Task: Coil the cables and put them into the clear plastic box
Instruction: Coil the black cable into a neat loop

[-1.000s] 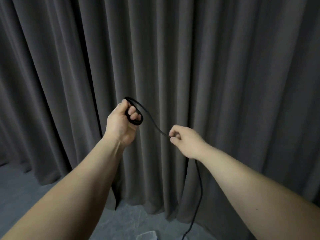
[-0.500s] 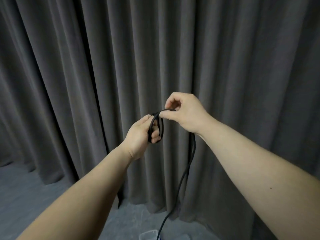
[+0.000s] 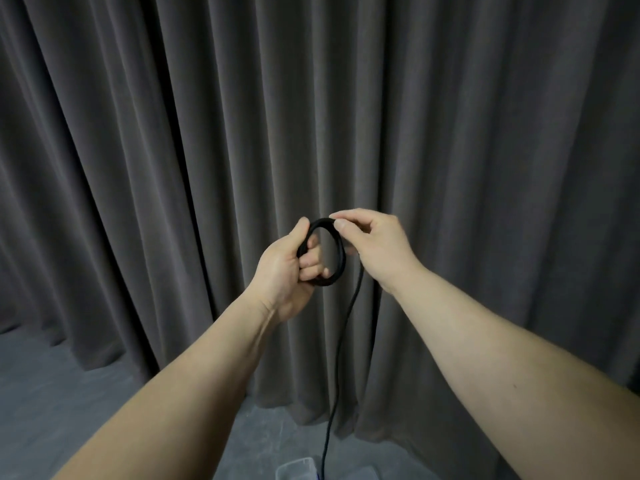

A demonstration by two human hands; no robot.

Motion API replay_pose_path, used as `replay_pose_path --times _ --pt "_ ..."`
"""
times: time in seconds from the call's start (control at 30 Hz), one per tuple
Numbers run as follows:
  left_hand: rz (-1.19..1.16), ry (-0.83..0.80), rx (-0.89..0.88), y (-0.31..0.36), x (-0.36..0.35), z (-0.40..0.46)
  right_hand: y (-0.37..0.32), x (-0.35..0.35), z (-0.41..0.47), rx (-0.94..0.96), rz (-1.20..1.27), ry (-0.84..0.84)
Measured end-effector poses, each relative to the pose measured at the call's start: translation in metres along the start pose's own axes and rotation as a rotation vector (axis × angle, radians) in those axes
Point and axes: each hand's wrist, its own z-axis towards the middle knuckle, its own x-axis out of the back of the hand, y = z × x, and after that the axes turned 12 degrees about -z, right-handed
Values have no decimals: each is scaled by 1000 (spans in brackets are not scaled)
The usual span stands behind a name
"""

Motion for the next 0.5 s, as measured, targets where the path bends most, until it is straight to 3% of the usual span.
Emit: replay_pose_path --times 0.2,0.37,0.5 --pt "-138 -8 30 -4 0 1 10 -4 -15 -113 -5 -155" --pt "78 -19 -10 -8 2 5 17 2 -9 -2 -321 -60" --pt "117 -62 38 -6 1 5 25 4 -7 -1 -331 -7"
